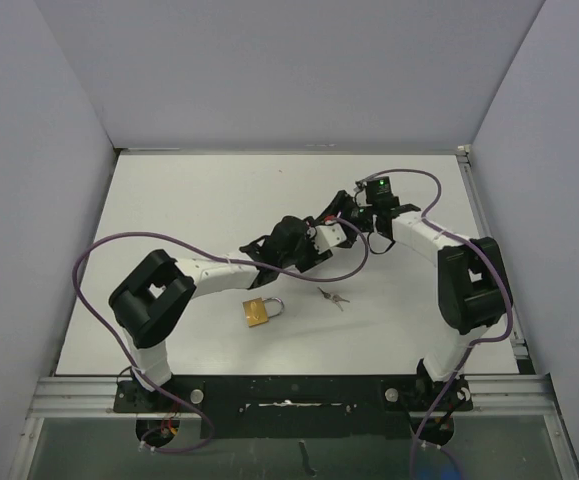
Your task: Unlock with the key
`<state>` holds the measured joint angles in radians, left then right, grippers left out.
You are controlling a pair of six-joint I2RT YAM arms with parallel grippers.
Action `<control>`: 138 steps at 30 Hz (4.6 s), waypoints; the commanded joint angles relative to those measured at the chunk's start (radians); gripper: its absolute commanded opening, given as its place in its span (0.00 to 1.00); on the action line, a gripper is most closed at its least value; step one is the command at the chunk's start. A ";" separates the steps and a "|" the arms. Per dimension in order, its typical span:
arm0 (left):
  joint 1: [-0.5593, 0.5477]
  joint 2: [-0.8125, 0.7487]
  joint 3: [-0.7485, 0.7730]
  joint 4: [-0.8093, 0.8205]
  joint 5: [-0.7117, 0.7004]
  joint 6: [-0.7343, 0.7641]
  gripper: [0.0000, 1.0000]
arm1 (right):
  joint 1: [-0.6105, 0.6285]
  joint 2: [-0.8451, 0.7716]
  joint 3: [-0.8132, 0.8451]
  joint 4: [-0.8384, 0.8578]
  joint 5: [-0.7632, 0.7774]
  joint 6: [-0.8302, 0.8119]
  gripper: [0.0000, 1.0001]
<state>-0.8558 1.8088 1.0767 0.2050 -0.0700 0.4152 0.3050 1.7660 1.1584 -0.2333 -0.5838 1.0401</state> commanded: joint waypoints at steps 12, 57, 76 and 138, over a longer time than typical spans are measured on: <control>0.103 0.018 0.115 0.065 0.038 -0.082 0.00 | -0.315 -0.055 -0.119 0.341 -0.291 -0.036 0.75; 0.208 -0.103 0.292 -0.259 -0.100 -1.165 0.00 | 0.292 -0.147 -0.311 0.462 0.843 -0.630 0.99; 0.281 -0.137 0.226 -0.154 0.013 -1.268 0.00 | 0.391 -0.007 -0.262 0.573 0.816 -0.667 0.99; 0.497 0.338 0.498 -0.499 0.182 -0.791 0.43 | 0.154 -0.604 -0.475 0.337 0.676 -0.688 0.98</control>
<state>-0.3874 2.1117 1.5238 -0.3965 -0.0078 -0.3557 0.4725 1.1999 0.6823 0.0734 0.1265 0.3580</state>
